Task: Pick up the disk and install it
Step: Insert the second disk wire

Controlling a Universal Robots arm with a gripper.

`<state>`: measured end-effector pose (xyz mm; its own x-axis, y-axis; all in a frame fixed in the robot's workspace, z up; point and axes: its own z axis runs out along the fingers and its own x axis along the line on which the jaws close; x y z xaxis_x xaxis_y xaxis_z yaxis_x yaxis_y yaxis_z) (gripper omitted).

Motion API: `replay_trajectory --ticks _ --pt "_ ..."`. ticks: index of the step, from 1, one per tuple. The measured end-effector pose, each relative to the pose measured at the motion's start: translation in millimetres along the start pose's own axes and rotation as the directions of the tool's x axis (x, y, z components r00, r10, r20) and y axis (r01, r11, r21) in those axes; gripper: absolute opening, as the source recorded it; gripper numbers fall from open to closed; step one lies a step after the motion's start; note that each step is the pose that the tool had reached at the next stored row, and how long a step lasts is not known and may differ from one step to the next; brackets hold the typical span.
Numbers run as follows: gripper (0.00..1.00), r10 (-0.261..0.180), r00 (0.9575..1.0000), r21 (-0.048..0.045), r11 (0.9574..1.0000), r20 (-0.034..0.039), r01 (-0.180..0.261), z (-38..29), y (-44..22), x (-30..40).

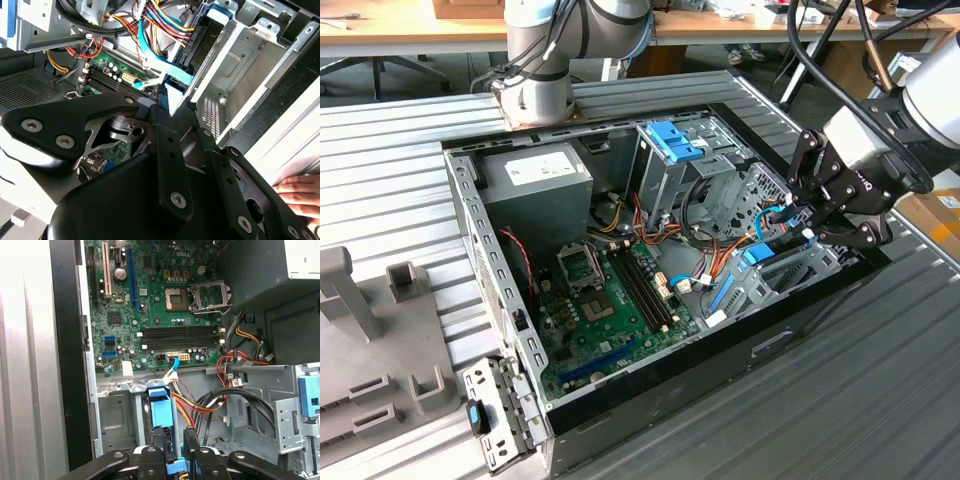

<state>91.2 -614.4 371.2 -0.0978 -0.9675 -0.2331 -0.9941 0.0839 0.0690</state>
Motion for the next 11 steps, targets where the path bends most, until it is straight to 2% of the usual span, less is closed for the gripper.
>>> replay_trajectory --ticks 3,8,11 --pt "0.3 0.0 1.0 -0.0004 1.0 0.0001 0.0 0.1 -5.2 -0.5" --pt "0.3 0.001 1.0 -0.0004 1.0 -0.0001 -0.001 6.5 -5.9 1.4" --pt "0.3 0.001 1.0 -0.0002 1.0 -0.0004 -0.001 7.2 -5.9 1.6"
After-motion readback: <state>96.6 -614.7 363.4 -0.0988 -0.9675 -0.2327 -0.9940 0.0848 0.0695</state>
